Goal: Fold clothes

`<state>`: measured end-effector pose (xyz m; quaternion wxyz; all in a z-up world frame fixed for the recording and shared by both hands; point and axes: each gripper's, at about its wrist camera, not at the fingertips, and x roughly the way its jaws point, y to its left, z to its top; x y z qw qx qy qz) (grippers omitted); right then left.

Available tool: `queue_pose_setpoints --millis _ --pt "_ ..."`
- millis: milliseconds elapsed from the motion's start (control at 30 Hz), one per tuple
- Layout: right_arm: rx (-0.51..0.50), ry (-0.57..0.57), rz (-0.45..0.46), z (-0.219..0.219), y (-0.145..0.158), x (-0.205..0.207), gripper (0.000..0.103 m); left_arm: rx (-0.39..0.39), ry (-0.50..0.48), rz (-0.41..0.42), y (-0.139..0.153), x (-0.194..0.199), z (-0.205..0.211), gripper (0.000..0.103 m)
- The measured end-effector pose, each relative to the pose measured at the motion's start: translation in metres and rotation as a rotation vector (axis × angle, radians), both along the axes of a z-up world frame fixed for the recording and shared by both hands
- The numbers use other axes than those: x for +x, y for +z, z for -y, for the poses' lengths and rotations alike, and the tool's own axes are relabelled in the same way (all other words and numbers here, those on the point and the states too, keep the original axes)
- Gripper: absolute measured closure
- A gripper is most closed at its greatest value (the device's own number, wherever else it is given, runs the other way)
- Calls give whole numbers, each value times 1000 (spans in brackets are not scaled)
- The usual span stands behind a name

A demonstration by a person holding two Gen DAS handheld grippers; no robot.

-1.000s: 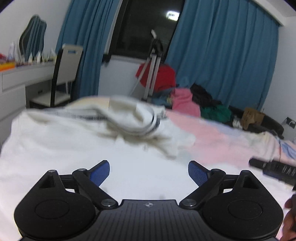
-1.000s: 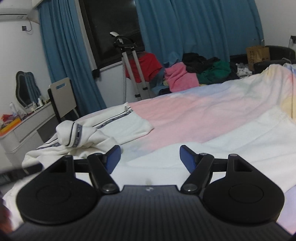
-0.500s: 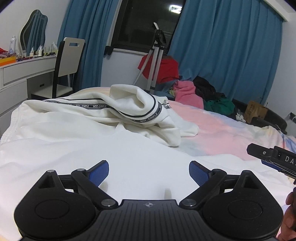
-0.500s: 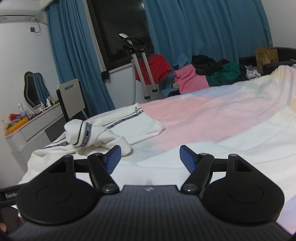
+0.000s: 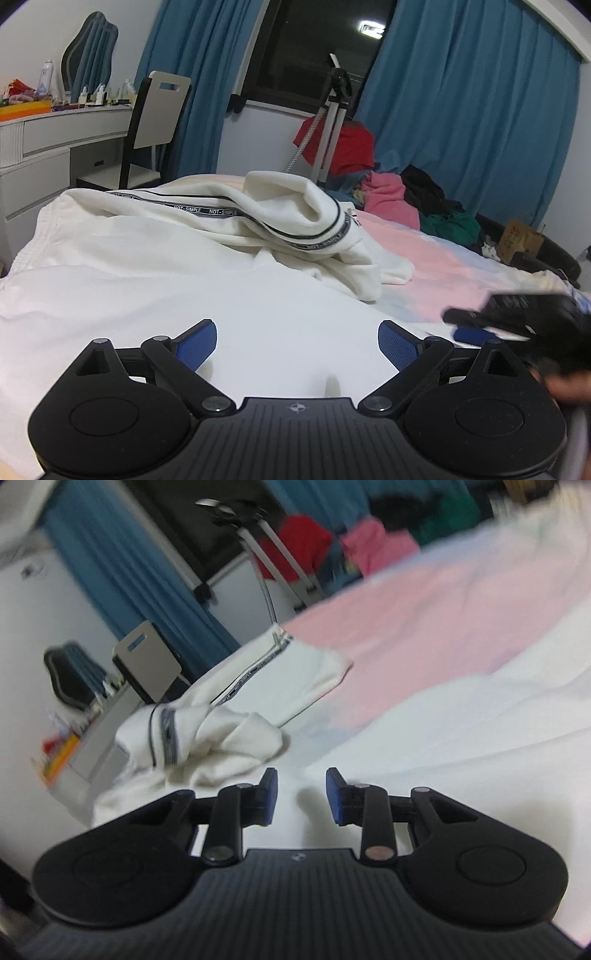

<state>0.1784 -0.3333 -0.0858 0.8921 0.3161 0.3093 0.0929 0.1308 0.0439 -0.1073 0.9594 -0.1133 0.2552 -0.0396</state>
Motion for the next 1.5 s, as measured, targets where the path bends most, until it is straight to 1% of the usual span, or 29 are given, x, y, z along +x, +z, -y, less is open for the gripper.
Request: queue_pose_setpoints --millis 67,133,200,333,433,467,500,533,567,633,800,967,1067,1167,1233,1267,1300,1333,1400,1467,1500 --pt "89 -35 -29 0 -11 26 70 -32 15 -11 -5 9 -6 7" --pt "133 -66 -39 -6 -22 49 70 -60 27 -17 -11 18 -11 7" --pt "177 -98 -49 -12 -32 73 70 -70 38 -12 -18 26 -15 7" --pt "265 -162 -69 -24 -54 120 72 -84 21 -10 -32 44 -19 7" --pt "331 -209 -83 -33 -70 156 72 -114 12 -9 -41 54 -22 7" --pt "338 -225 -83 -33 -72 164 73 -123 9 -10 -44 58 -23 7" --pt "310 -239 -72 -25 -65 163 74 -129 5 -12 -47 60 -23 7" --pt "282 -254 -61 -18 -59 162 82 -129 2 -14 -49 62 -23 7" --pt "254 -268 -51 -10 -53 161 89 -126 0 -15 -50 63 -22 7" --pt "198 -297 -29 5 -40 159 92 -120 -4 -19 -52 66 -20 7" --pt "58 -369 26 42 -9 155 93 -109 -20 -10 -49 62 -17 7" --pt "-82 -448 76 83 23 150 93 -122 5 -23 -48 60 -21 7" --pt "-159 -582 60 143 49 142 93 -115 17 -22 -46 60 -21 7" --pt "-233 -707 37 202 75 136 94 -92 6 -12 -45 61 -17 7" --pt "-256 -742 -14 235 90 141 94 -84 -2 -15 -45 62 -15 7" --pt "-267 -740 -20 244 98 144 94 -79 -6 -15 -45 63 -14 7" --pt "-281 -725 -1 248 107 150 94 -74 -9 -14 -46 63 -13 7" --pt "-312 -702 43 247 117 154 94 -69 -11 -16 -46 64 -12 7" --pt "-417 -651 139 242 127 155 94 -58 -14 -22 -47 64 -9 7" --pt "-413 -635 183 245 118 154 94 -43 -20 -21 -47 63 -7 7" --pt "-382 -645 177 254 105 146 94 -36 -23 -21 -47 63 -5 7"
